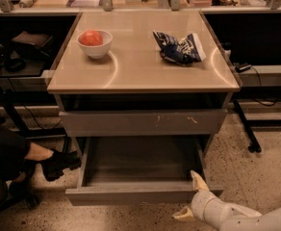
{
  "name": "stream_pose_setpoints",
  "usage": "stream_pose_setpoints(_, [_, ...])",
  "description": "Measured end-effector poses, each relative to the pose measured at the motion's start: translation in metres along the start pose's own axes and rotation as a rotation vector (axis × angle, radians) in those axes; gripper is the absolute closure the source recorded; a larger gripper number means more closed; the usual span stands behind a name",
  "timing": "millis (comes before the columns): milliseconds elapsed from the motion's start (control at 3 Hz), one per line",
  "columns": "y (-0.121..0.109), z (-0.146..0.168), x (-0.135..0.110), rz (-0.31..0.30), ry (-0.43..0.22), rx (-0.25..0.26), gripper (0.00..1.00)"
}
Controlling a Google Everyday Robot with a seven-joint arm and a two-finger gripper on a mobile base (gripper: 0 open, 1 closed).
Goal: Open middle drawer
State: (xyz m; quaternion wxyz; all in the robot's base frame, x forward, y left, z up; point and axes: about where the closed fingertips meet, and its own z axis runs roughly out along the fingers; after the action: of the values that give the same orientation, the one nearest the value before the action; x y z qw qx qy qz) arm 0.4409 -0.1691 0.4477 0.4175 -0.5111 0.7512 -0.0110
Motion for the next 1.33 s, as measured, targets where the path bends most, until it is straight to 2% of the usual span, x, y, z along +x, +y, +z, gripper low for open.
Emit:
stream_pose_setpoints(333, [-0.007, -0.001, -0.003, -0.016, 0.024, 0.005, 0.0])
stream_pose_setpoints(667, [-0.023, 0.014, 0.002, -0.018, 0.079, -0.03, 0.0])
stream_pose_setpoints(1000, [-0.029, 0.037, 0.016, -0.002, 0.152, -0.109, 0.0])
stream_pose_setpoints(1333, [-0.027, 0.036, 0.019, 0.0, 0.168, -0.127, 0.0])
